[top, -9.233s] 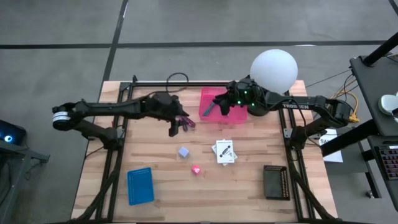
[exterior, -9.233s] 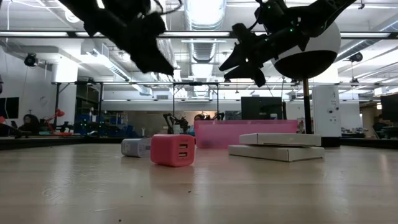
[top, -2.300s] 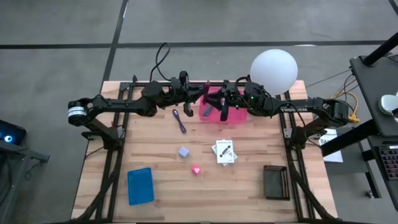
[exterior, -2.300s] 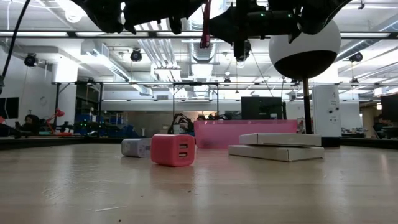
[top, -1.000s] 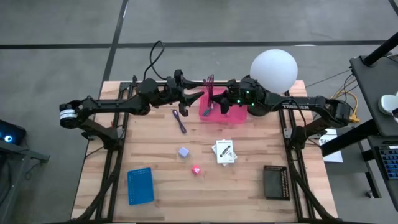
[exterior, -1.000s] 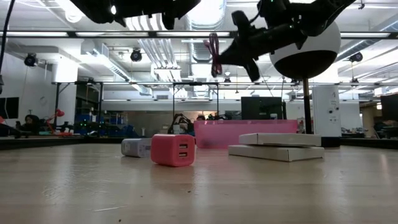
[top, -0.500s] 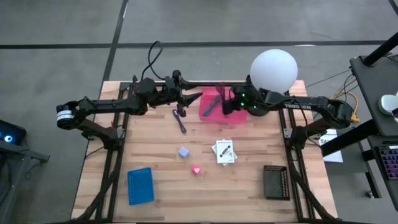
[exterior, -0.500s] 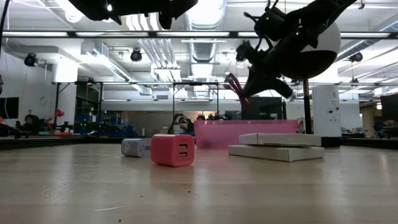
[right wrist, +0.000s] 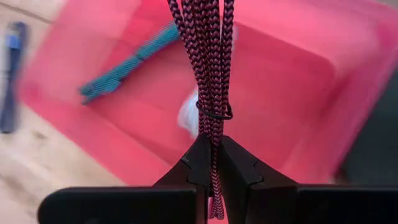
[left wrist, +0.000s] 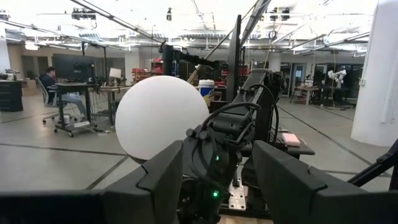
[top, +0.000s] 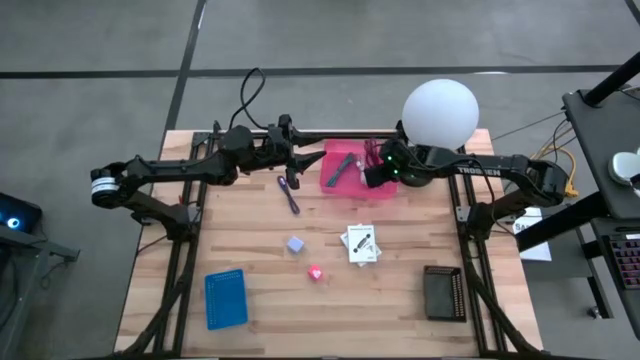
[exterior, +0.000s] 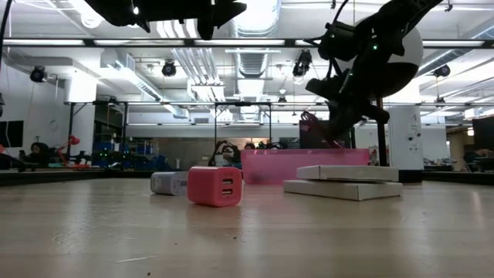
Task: Pick and place items into bin
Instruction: Put the pink charger cable into the pink bin
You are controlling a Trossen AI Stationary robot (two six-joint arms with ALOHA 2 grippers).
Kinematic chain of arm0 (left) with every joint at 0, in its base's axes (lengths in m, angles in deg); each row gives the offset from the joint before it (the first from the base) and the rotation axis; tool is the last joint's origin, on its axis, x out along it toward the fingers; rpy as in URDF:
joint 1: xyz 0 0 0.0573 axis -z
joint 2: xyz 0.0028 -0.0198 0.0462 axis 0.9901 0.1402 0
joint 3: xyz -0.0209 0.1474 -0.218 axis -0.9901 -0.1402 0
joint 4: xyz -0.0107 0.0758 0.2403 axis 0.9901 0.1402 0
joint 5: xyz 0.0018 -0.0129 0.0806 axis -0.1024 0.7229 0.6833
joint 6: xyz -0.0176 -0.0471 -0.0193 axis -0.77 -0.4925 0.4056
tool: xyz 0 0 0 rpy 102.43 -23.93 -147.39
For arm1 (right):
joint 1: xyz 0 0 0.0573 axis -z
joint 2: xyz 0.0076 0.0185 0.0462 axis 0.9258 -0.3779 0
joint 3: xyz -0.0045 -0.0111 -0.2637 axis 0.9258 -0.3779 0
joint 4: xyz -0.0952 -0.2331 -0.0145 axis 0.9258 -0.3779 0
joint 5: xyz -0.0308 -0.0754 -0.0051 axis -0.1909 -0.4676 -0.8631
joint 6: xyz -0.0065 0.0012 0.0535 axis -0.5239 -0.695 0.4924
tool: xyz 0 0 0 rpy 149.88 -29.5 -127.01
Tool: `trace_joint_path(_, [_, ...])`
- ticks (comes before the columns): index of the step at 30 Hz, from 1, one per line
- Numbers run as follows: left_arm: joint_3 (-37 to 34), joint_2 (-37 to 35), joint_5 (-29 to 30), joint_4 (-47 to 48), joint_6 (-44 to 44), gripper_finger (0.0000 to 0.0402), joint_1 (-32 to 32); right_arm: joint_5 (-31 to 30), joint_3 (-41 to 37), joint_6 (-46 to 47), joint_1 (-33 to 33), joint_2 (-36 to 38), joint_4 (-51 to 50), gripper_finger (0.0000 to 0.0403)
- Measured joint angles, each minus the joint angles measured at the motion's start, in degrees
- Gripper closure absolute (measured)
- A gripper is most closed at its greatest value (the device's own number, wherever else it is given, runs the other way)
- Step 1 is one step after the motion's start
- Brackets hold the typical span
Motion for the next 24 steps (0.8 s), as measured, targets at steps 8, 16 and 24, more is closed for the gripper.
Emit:
trace_joint_path(8, [0.0,0.0,0.02,-0.05,-0.01,0.0223,0.0,-1.58,0.0,-0.02,-0.04,0.0,-0.98,0.0391])
trace_joint_path(16, [-0.02,0.0,0.02,-0.07,-0.02,0.0223,0.0,-1.64,0.0,0.2,-0.02,0.0,-0.87,0.0387])
trace_joint_path(24, [-0.07,0.0,0.01,-0.05,-0.02,0.0223,0.0,-1.3,0.0,0.23,-0.02,0.0,-0.85,0.0338])
